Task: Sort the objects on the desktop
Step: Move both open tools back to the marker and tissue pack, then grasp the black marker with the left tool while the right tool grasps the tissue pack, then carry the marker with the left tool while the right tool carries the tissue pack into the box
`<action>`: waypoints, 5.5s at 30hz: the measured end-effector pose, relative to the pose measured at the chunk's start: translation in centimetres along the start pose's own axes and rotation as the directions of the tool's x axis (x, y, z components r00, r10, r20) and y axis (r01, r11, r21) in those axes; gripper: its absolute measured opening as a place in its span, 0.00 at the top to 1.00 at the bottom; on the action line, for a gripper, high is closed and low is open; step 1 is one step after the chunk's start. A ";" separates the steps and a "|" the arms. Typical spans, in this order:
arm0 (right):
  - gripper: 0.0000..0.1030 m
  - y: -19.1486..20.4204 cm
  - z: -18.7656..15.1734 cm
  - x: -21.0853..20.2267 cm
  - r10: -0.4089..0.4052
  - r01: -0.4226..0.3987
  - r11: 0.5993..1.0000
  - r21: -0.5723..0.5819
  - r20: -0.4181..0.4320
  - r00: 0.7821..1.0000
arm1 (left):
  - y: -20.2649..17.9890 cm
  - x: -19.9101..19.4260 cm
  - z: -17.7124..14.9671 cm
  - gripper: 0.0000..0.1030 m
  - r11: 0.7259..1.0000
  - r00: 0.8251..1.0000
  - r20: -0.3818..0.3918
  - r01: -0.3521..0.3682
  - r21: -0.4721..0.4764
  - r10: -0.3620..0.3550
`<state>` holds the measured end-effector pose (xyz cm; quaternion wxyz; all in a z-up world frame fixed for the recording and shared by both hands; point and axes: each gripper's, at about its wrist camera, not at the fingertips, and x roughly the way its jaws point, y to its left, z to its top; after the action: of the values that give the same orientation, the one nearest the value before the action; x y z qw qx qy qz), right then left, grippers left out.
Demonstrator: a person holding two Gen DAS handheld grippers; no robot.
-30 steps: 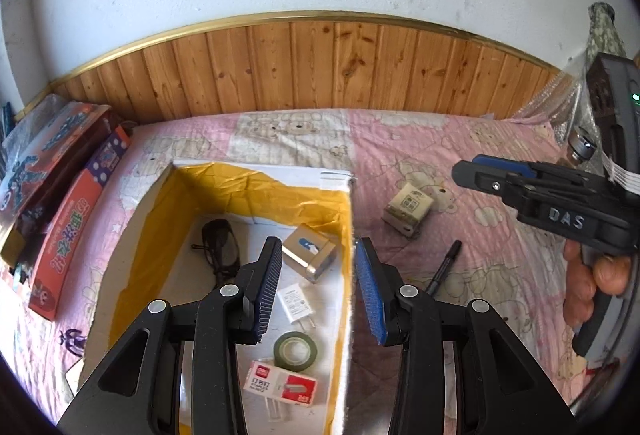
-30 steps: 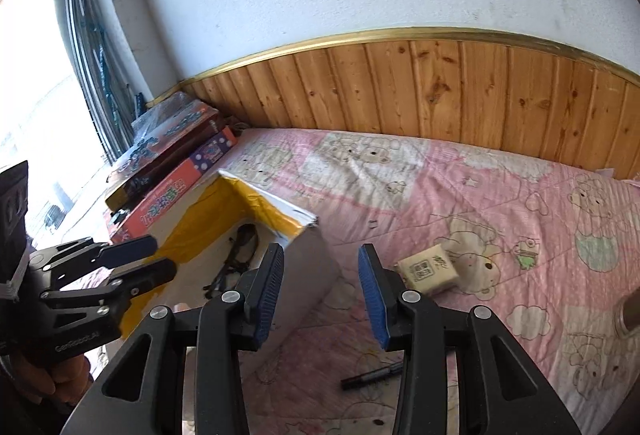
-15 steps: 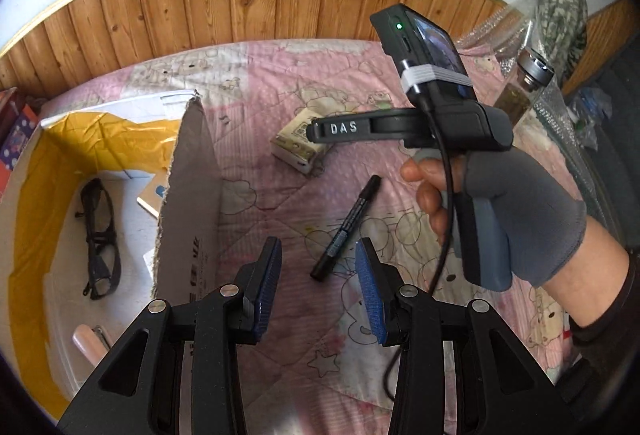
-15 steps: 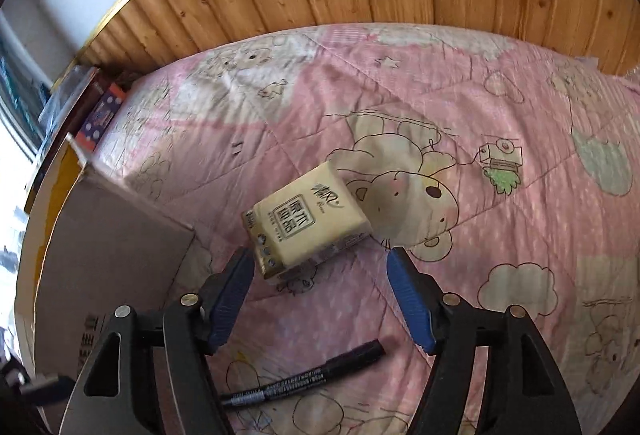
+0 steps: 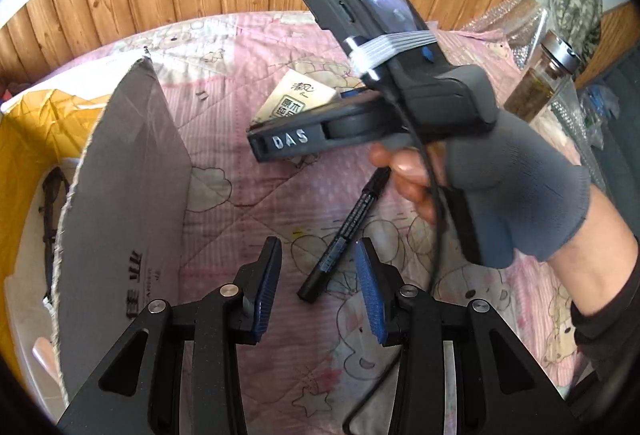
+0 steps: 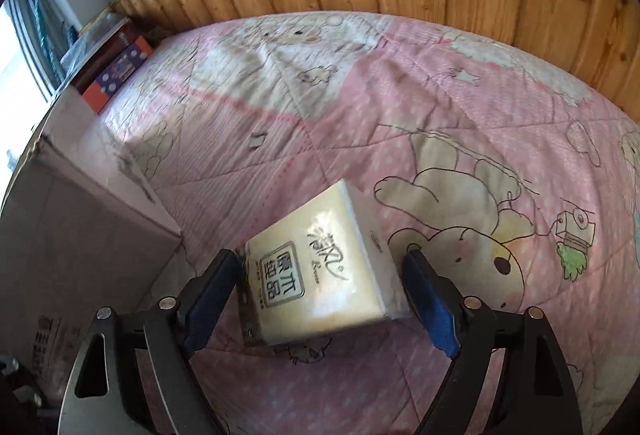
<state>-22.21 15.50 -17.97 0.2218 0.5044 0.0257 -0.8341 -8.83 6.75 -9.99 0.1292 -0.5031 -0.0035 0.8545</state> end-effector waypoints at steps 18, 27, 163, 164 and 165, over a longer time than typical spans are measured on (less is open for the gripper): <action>0.75 -3.3 -0.4 -5.8 -0.040 0.036 0.996 0.081 0.055 0.998 | -1.5 4.3 1.1 0.55 0.998 0.997 -0.050 0.061 0.011 -0.061; 0.75 -6.0 -3.3 -9.8 -0.097 0.078 0.969 0.235 0.071 0.993 | -1.9 6.3 -0.1 0.87 0.999 0.994 -0.100 0.043 0.025 -0.041; 0.74 26.2 -3.0 -17.9 0.063 -0.038 0.994 -0.103 0.251 0.966 | 20.9 -15.0 -7.2 0.87 0.893 0.994 0.100 0.013 -0.450 0.036; 0.74 26.3 -2.9 -17.7 0.060 -0.035 0.994 -0.105 0.244 0.968 | 21.0 -14.7 -7.3 0.87 0.890 0.995 0.094 0.015 -0.456 0.031; 0.74 26.3 -2.7 -17.3 0.057 -0.033 0.994 -0.106 0.237 0.970 | 21.1 -14.5 -7.3 0.87 0.887 0.996 0.087 0.016 -0.461 0.027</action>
<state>-2.76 -1.54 0.27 0.2674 0.3887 0.0297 -0.8812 -0.43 -17.82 -3.99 0.0036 -0.4800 -0.2108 0.8516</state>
